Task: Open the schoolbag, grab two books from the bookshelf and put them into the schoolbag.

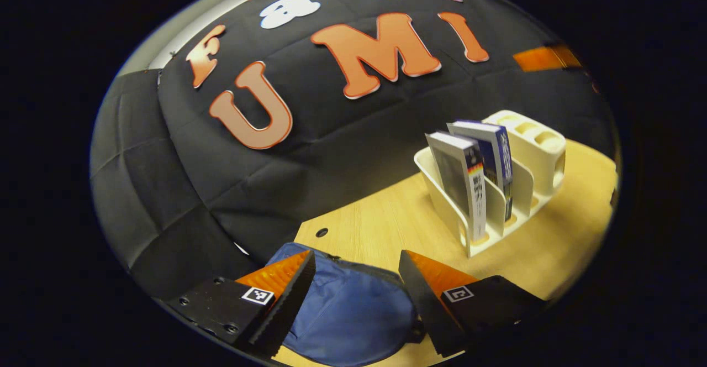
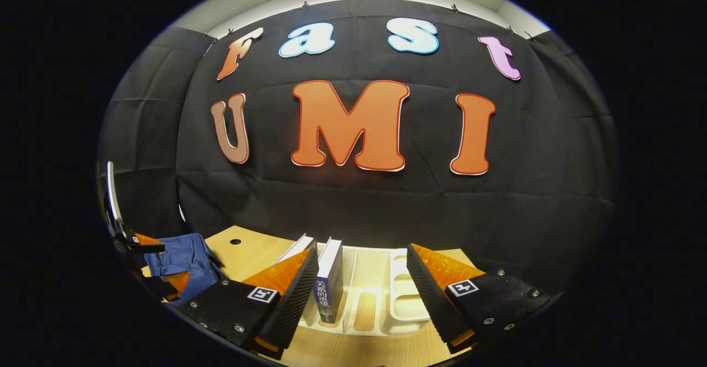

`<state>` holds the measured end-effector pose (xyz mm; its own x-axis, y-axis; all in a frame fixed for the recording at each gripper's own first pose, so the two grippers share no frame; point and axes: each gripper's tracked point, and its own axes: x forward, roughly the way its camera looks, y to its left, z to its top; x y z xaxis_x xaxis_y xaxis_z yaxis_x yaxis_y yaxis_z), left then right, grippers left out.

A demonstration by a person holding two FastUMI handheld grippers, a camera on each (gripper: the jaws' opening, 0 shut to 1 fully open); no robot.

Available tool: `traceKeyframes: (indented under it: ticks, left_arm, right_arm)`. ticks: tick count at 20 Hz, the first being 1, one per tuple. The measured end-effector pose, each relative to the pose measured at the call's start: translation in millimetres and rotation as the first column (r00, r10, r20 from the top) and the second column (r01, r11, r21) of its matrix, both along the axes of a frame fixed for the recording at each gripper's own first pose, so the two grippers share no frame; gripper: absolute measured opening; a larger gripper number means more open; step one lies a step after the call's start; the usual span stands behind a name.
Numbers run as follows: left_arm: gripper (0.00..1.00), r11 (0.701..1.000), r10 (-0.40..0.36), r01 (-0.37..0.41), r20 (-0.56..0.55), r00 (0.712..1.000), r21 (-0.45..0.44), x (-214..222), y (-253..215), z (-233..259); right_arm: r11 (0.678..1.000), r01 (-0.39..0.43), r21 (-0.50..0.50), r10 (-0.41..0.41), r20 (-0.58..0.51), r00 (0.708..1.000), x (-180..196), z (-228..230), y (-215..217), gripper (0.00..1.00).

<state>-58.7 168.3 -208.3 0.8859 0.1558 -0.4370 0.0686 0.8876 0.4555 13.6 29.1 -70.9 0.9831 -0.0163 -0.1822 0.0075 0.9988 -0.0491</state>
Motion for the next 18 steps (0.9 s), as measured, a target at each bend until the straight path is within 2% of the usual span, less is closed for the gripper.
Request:
traceKeyframes:
  ticks: [5, 9, 13, 18]
  left_arm:
    - [0.95, 0.993, -0.007, 0.020, -0.112, 0.994, 0.115, -25, 2, -48]
    - [0.95, 0.983, 0.031, 0.015, -0.242, 0.970, 0.185, -51, 8, -89]
    - [0.95, 0.981, 0.038, 0.031, -0.344, 0.938, 0.192, -70, 9, -127]
    - [0.96, 0.977, 0.061, 0.031, -0.415, 0.908, 0.211, -81, 16, -157]
  right_arm:
    - [1.000, 0.018, -0.006, -0.018, -0.026, 1.000, -2, -14, -10, 0.95]
    - [1.000, 0.027, -0.011, -0.028, -0.053, 0.998, -5, -25, -15, 0.95]
    - [0.999, 0.029, -0.018, -0.030, -0.064, 0.997, -6, -31, -18, 0.96]
    - [0.999, 0.024, -0.025, -0.026, -0.073, 0.997, -3, -35, -17, 0.96]
